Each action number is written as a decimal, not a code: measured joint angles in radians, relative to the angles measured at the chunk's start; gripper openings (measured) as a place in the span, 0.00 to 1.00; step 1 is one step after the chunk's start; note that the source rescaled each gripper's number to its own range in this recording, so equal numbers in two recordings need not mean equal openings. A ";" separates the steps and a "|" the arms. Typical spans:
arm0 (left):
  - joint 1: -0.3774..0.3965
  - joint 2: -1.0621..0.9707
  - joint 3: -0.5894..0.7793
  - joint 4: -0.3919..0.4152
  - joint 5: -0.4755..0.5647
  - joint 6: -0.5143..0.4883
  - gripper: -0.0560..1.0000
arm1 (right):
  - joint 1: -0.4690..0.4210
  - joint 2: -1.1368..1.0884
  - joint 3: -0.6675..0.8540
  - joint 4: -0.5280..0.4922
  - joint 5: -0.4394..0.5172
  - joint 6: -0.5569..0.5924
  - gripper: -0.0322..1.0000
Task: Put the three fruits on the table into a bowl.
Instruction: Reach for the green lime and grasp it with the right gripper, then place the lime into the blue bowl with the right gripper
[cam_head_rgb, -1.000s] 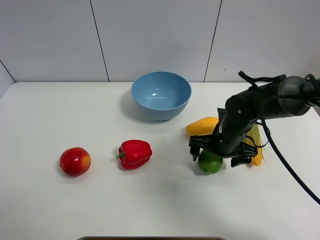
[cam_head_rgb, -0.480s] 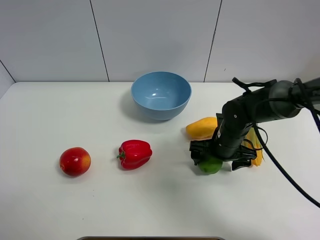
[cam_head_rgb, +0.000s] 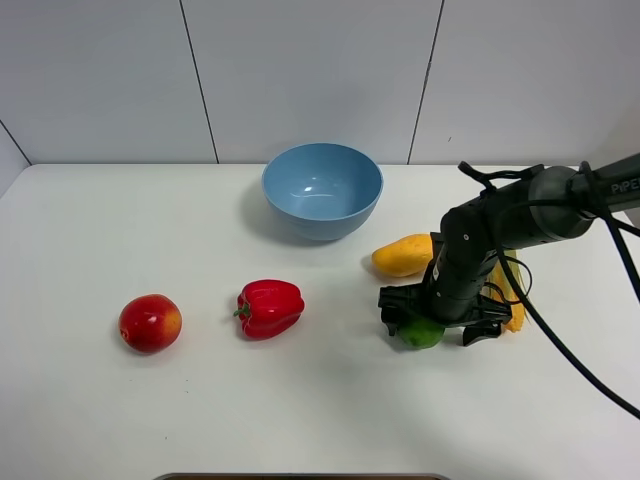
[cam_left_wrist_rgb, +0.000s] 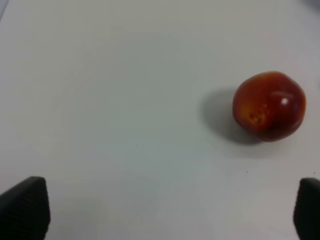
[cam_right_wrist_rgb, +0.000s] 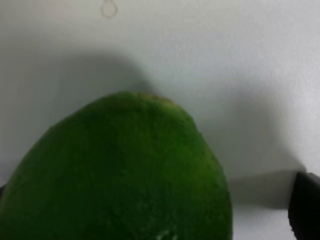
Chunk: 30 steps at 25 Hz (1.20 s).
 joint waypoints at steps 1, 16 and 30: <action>0.000 0.000 0.000 0.000 0.000 0.000 1.00 | 0.000 0.000 0.000 0.000 0.000 0.000 0.98; 0.000 0.000 0.000 0.000 0.000 0.001 1.00 | 0.000 0.000 0.000 -0.022 0.000 0.001 0.15; 0.000 0.000 0.000 0.000 0.000 0.000 1.00 | 0.000 0.000 0.000 -0.022 0.000 0.001 0.15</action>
